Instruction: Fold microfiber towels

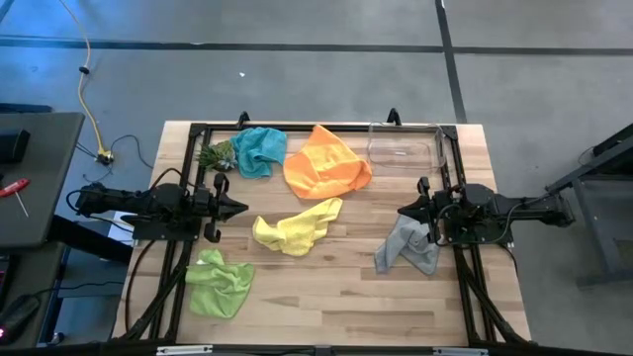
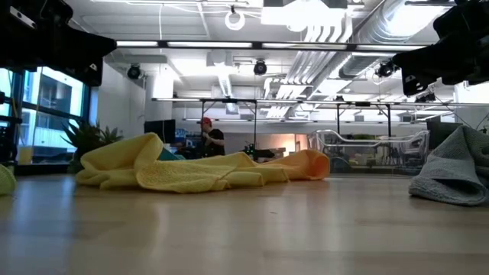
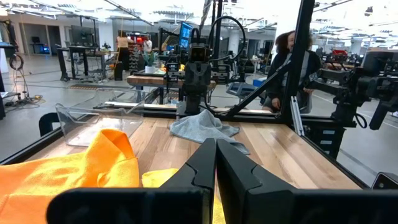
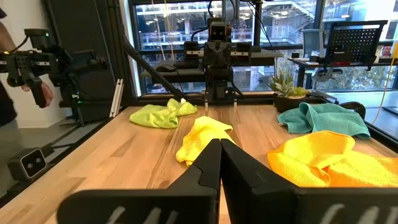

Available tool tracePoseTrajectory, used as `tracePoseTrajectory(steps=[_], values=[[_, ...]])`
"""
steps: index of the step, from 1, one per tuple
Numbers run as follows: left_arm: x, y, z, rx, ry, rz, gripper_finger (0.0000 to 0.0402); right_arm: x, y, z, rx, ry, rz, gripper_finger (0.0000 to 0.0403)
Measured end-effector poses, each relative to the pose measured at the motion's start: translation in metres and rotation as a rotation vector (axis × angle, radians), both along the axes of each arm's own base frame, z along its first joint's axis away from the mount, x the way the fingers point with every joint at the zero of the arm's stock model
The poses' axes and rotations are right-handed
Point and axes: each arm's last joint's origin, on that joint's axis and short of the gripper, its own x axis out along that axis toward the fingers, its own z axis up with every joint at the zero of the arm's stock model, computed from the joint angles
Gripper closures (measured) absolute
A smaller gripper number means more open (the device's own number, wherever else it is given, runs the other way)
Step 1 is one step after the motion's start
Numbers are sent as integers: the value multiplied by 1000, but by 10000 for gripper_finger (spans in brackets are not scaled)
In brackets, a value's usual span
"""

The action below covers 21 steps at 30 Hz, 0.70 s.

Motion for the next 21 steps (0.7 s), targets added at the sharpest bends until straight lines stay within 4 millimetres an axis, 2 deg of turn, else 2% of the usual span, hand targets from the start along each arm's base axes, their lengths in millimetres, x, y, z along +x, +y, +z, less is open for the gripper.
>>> tracePoseTrajectory(steps=[16, 18, 21], values=[[0, 0, 1, 0, -10, -1, 398, 0, 0, 0, 0, 0, 0, 402], [-1, 0, 6, -2, -64, -1, 398, 0, 0, 0, 0, 1, 0, 402], [-4, 0, 22, -19, -233, 5, 398, 0, 0, 0, 0, 1, 0, 402]])
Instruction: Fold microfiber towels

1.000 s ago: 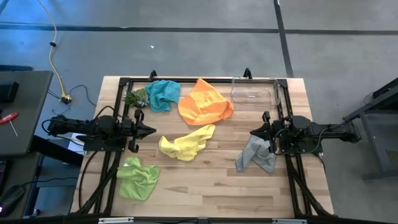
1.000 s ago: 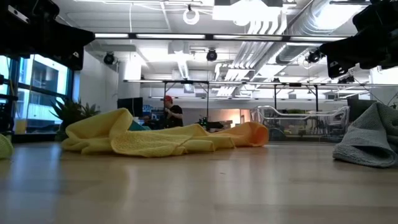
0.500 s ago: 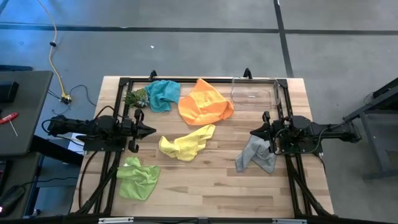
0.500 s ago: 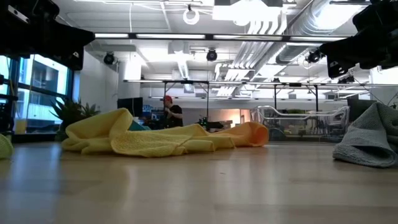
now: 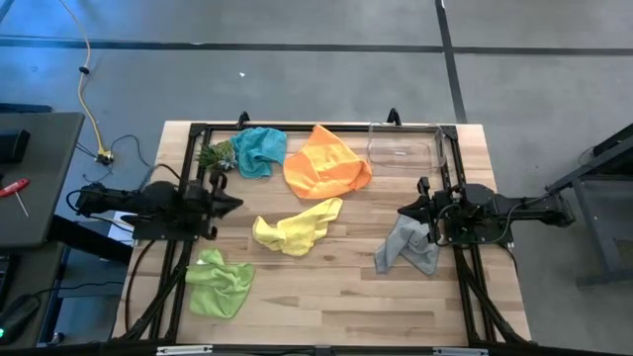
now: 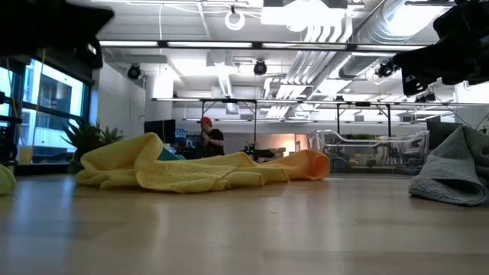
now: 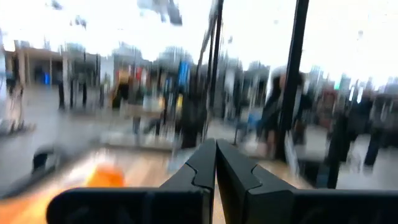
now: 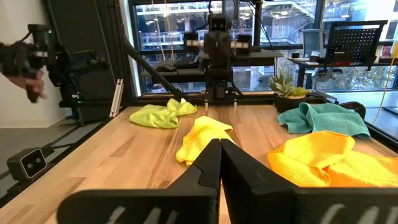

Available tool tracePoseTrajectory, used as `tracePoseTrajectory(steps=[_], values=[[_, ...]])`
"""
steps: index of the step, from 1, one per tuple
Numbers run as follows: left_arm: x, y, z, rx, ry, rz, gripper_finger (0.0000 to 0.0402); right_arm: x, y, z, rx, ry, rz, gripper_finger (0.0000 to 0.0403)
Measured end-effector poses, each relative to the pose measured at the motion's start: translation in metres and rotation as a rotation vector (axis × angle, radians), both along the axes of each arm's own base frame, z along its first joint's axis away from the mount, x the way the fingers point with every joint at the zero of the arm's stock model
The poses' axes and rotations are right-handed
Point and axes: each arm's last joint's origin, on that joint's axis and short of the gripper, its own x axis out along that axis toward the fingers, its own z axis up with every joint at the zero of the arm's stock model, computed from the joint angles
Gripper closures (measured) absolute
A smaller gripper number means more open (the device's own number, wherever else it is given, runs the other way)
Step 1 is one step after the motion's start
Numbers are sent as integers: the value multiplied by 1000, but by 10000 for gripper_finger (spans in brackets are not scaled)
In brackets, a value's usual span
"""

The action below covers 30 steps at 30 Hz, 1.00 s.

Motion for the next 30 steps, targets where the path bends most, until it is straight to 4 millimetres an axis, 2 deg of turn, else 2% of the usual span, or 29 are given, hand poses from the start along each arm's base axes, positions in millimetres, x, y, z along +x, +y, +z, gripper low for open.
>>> tracePoseTrajectory(steps=[7, 10, 14, 16, 23, 27, 30], values=[[-33, 7, 48, -163, -607, 159, 398, 0, 0, 0, 0, 0, 0, 402], [-41, 8, 63, -258, -703, 137, 398, 0, 0, 0, 0, -1, 0, 402], [-19, 6, 75, -451, -551, -23, 398, 0, 0, 0, 0, 0, 0, 402], [-7, 5, 87, -483, -477, -40, 398, 0, 0, 0, 0, -1, 0, 402], [30, 3, 148, -231, -144, 39, 390, 0, 0, 0, 0, 0, 0, 402], [41, 3, 171, -112, 100, 87, 352, 0, 0, 0, 0, -1, 0, 402], [41, 5, 179, -60, 194, 171, 310, 0, 0, 0, 0, 0, 0, 402]])
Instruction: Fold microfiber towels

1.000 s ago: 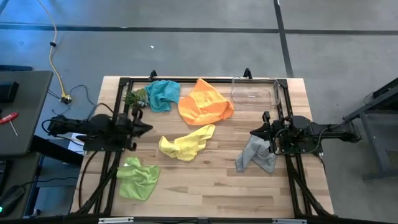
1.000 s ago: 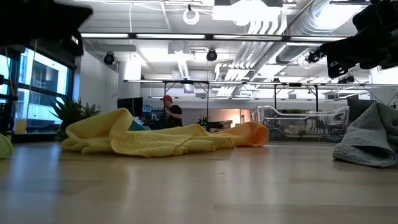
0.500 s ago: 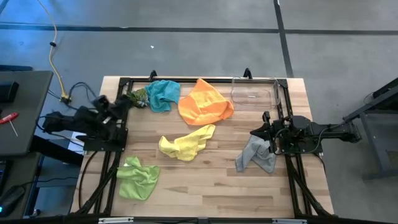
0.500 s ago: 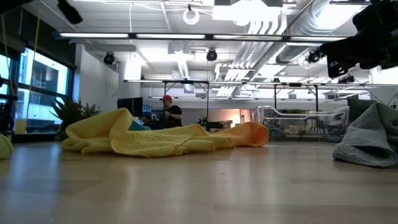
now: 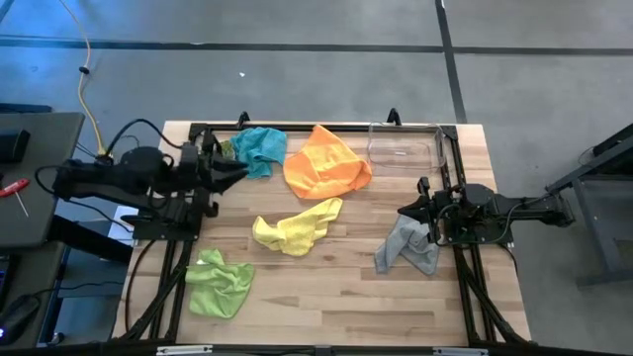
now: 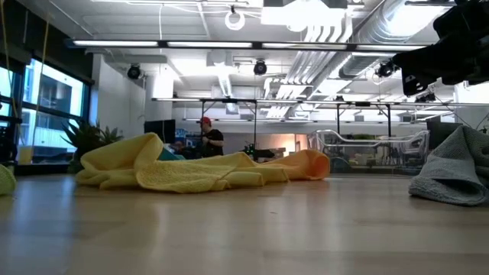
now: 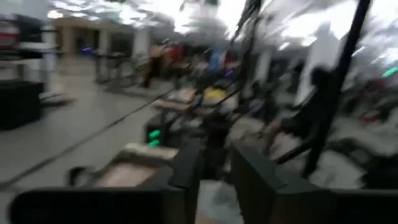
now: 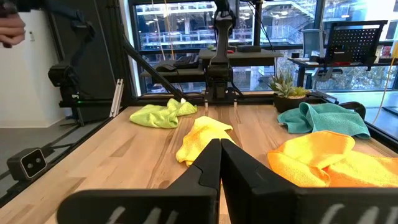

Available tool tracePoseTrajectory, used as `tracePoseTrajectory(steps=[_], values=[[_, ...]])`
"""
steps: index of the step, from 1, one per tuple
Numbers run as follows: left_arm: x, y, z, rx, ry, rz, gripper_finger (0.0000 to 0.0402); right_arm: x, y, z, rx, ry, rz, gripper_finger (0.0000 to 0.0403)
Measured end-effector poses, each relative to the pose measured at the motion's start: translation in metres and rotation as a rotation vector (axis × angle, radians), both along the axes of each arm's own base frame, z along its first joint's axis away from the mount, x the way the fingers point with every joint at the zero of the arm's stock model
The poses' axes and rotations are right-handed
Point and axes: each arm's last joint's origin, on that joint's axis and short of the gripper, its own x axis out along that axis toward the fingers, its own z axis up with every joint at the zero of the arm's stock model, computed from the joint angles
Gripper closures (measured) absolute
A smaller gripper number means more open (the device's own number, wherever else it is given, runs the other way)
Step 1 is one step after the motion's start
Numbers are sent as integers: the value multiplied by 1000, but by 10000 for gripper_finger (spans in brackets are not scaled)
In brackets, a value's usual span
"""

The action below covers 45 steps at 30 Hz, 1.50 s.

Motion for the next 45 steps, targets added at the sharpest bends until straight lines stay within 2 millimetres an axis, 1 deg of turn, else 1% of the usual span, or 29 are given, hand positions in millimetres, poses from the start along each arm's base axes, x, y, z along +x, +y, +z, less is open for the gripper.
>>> tracePoseTrajectory(steps=[3, 8, 11, 15, 16, 17, 20, 23, 25, 27, 30, 33, 36, 38, 41, 43, 45], values=[[-3, 1, 4, 15, -24, 19, 266, 0, 0, 0, 0, 0, 0, 402], [-4, -1, 6, -5, -43, -46, 210, 0, 0, 0, 0, 0, 0, 402], [-2, -2, 6, -43, -55, -66, 190, 0, 0, 0, 0, 0, 0, 402], [1, -2, 6, -79, -73, -80, 181, 0, 0, 2, -30, -19, -5, 402], [3, -2, 6, -90, -80, -81, 181, 0, 0, 6, -29, -60, -9, 402], [5, -2, 7, -102, -87, -83, 182, -1, 0, 12, 8, -127, -8, 402], [12, -2, 6, -126, -96, -87, 187, -8, -2, 38, 128, -398, -22, 402], [22, -3, 3, -133, -75, -88, 194, -21, -5, 58, 254, -643, -97, 402], [29, -4, 0, -145, -67, -95, 198, -27, -9, 67, 335, -743, -175, 402], [37, -6, -6, -146, -76, -105, 202, -29, -10, 75, 360, -740, -219, 402], [47, -9, -27, -166, -128, -125, 208, -24, -9, 89, 337, -639, -209, 402], [50, -9, -52, -243, -170, -140, 214, -9, -8, 105, 309, -479, -207, 402], [49, -9, -61, -286, -177, -143, 221, 10, -6, 120, 232, -342, -194, 402], [48, -9, -65, -259, -109, -127, 227, 24, -6, 127, 154, -281, -199, 402], [49, -9, -77, -224, 57, -112, 245, 43, -6, 142, 66, -253, -233, 402], [48, -11, -86, -225, 174, -146, 270, 56, -6, 151, 65, -228, -266, 402], [47, -12, -96, -236, 285, -182, 311, 69, -7, 155, 92, -181, -300, 402]])
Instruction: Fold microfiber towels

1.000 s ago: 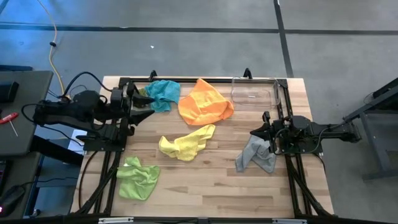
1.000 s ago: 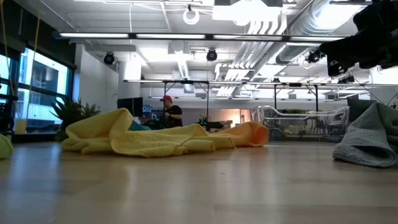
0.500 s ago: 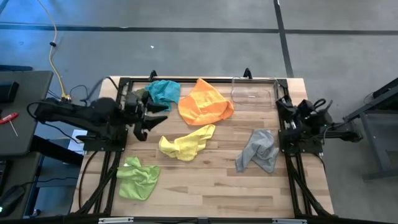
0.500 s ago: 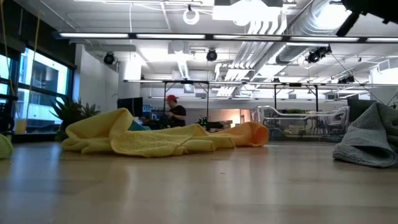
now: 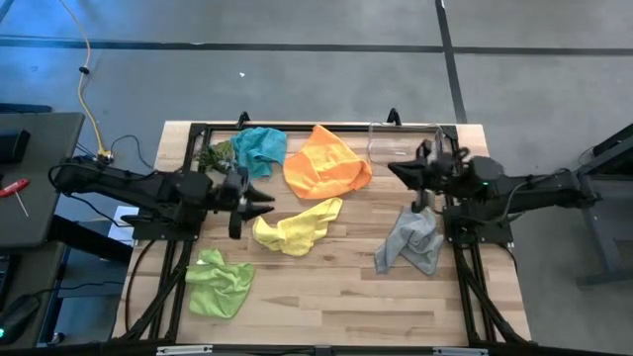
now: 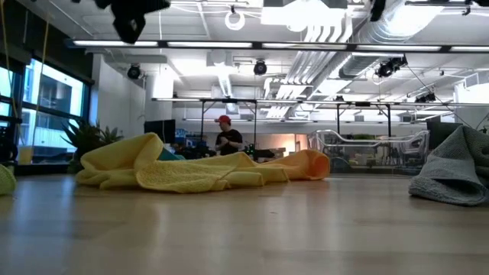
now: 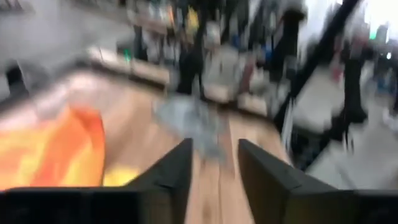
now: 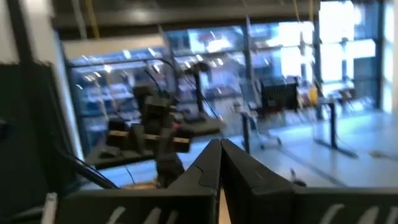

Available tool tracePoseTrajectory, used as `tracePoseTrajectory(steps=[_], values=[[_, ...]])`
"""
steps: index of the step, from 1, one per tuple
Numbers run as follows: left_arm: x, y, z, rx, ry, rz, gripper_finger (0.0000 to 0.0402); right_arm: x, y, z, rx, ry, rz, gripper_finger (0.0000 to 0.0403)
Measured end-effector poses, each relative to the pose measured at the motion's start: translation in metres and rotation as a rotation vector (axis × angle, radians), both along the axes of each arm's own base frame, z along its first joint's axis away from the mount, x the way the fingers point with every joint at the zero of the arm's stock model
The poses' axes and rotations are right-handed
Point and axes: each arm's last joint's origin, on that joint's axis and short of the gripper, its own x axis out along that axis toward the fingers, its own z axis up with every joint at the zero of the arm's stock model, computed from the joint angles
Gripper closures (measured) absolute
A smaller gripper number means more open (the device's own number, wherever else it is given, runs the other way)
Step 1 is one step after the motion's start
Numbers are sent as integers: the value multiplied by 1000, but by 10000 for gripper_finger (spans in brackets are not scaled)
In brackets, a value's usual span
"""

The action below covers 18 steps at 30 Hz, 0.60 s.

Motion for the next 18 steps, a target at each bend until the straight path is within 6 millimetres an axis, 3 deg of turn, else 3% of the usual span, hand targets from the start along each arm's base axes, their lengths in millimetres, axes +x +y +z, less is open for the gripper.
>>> tracePoseTrajectory(steps=[3, 9, 18], values=[[-5, 1, -18, -59, 190, 11, 382, 19, -1, 4, 71, 59, -25, 402], [-6, 13, -46, -197, 465, 45, 399, 52, -1, 4, 102, 263, -50, 382], [8, 48, -87, -295, 731, -39, 401, 68, -7, 17, 166, 641, -121, 231]])
